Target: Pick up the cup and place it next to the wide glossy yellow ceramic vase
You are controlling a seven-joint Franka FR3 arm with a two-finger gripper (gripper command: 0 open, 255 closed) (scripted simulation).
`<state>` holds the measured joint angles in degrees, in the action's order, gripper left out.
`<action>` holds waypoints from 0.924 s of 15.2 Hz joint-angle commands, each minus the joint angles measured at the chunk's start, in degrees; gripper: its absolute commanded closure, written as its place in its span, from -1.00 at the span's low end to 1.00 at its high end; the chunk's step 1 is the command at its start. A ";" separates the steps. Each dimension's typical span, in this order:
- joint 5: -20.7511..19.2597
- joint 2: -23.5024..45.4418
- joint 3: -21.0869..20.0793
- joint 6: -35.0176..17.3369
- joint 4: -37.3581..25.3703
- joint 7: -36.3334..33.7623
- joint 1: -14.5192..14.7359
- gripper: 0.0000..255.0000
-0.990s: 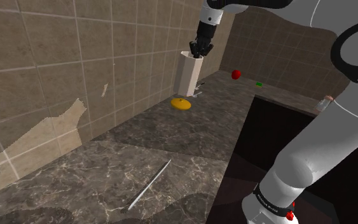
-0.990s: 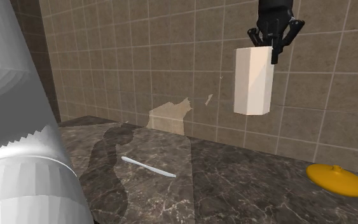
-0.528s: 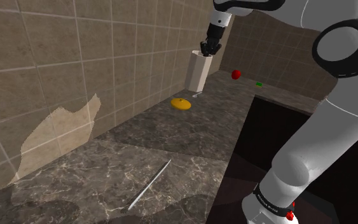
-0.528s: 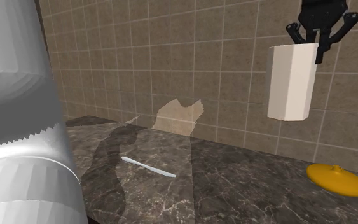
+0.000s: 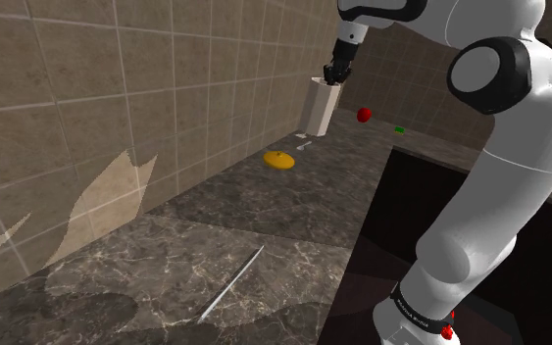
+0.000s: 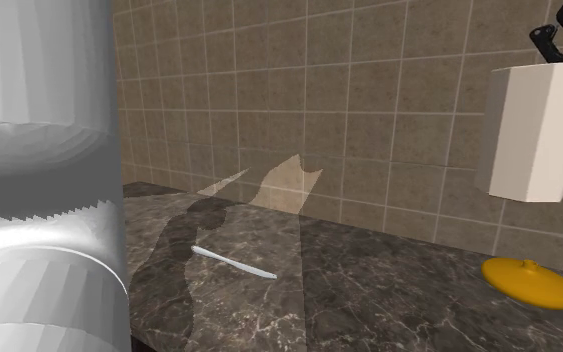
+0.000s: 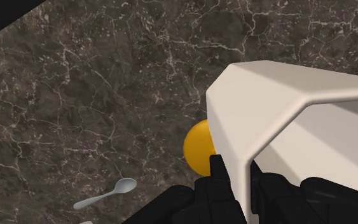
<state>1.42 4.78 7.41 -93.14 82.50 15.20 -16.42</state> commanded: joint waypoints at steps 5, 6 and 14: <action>0.03 -0.66 0.28 -4.59 5.20 0.82 -0.33 1.00; 0.00 -0.85 0.27 -5.43 6.21 0.82 -0.31 1.00; -0.11 -1.74 0.22 -11.86 13.54 0.83 -0.23 1.00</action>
<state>1.33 3.25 7.63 -104.20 95.13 16.03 -16.66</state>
